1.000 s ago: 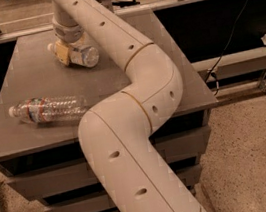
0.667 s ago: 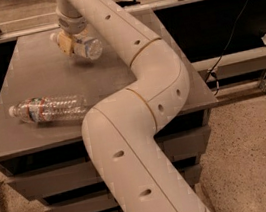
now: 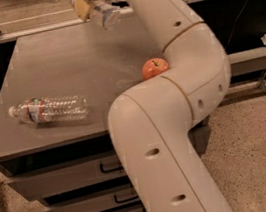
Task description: Place blue plastic bottle upright
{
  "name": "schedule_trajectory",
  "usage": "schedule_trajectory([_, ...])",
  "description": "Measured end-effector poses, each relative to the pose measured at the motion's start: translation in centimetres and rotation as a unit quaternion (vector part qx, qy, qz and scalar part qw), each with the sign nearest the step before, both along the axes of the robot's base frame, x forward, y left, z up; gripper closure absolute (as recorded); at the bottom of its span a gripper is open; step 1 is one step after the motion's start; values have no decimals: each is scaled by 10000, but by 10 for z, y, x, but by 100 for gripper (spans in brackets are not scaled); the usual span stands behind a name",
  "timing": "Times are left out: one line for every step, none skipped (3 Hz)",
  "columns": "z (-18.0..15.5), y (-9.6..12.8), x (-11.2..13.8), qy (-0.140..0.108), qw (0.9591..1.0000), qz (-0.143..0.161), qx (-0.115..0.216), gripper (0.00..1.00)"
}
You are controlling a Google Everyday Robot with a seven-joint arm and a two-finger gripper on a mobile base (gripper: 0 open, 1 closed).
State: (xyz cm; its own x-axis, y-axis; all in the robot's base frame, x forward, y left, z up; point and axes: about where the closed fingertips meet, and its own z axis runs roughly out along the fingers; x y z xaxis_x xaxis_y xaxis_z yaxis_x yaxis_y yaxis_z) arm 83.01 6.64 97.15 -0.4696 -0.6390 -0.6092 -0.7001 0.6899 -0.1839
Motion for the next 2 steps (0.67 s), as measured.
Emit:
schedule_trajectory([41, -43, 4, -550, 9968, 32, 586, 100])
schedule_trajectory([40, -42, 4, -545, 9968, 34, 583, 100])
